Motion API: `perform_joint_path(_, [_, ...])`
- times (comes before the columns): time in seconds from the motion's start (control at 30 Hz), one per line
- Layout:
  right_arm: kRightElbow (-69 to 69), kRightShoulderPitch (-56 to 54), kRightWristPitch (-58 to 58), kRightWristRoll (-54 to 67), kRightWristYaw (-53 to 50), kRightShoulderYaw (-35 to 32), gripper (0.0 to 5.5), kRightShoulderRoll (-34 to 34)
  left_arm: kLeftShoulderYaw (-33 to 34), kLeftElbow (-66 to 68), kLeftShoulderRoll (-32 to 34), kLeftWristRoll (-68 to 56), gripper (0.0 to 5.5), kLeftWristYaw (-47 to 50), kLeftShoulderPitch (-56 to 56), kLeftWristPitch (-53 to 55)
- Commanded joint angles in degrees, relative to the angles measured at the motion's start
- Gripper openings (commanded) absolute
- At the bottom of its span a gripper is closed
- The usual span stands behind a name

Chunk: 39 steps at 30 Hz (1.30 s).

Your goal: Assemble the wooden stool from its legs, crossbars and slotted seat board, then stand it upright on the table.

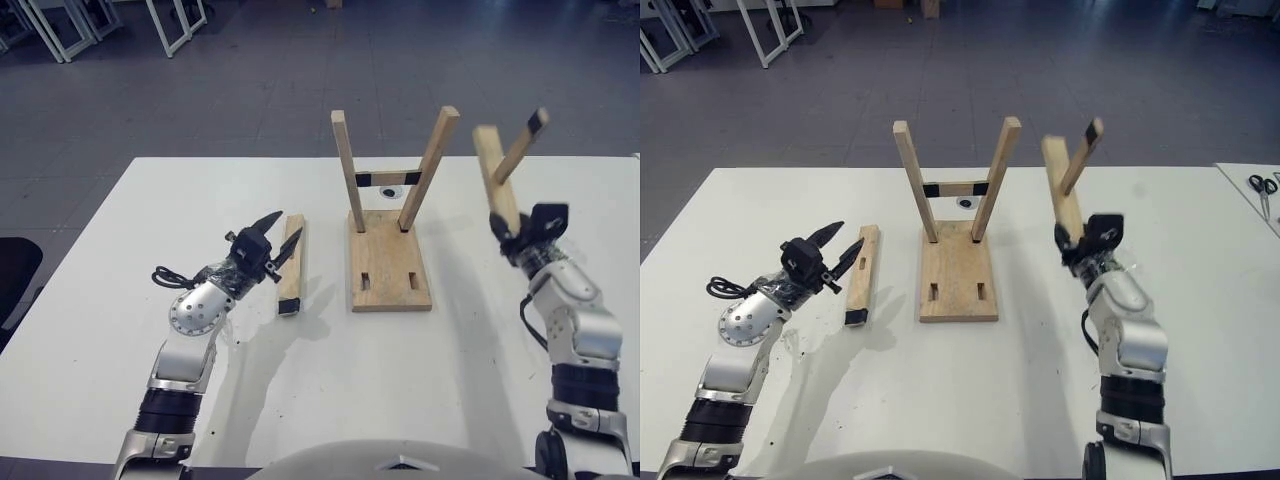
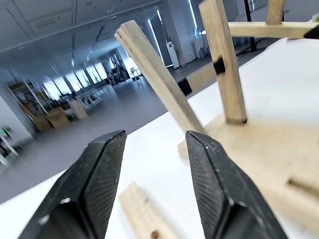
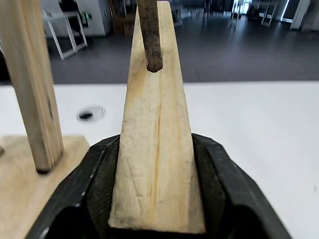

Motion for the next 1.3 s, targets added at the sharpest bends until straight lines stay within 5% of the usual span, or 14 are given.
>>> perform_joint_path(0.03, [-6.3, -5.1, 1.2, 7.3, 1.9, -3.9, 2.0, -1.1, 4.5, -7.0, -3.9, -17.8, 2.18, 1.9, -3.6, 14.9])
perform_joint_path(0.33, [-16.2, -9.8, 16.9, 37.2, 11.5, -3.8, 2.0, -4.3, 10.0, -17.9, -5.6, -61.1, 3.75, 12.1, -8.7, 40.1])
perform_joint_path(0.53, [-13.7, -10.7, 24.8, 51.5, 18.7, -1.1, 2.0, -6.3, 10.7, -17.8, -2.6, -79.8, 3.8, 15.2, -11.3, 44.9])
perform_joint_path(1.1, [-6.4, -13.7, 33.6, 57.2, 30.8, 9.8, 2.0, -8.1, 6.5, -14.5, 2.1, -87.1, 3.8, 13.9, -18.3, 48.9])
perform_joint_path(1.3, [-5.5, -13.9, 34.4, 56.9, 31.7, 10.1, 2.0, -8.8, 6.8, -14.0, 3.7, -84.1, 2.84, 10.9, -18.1, 49.1])
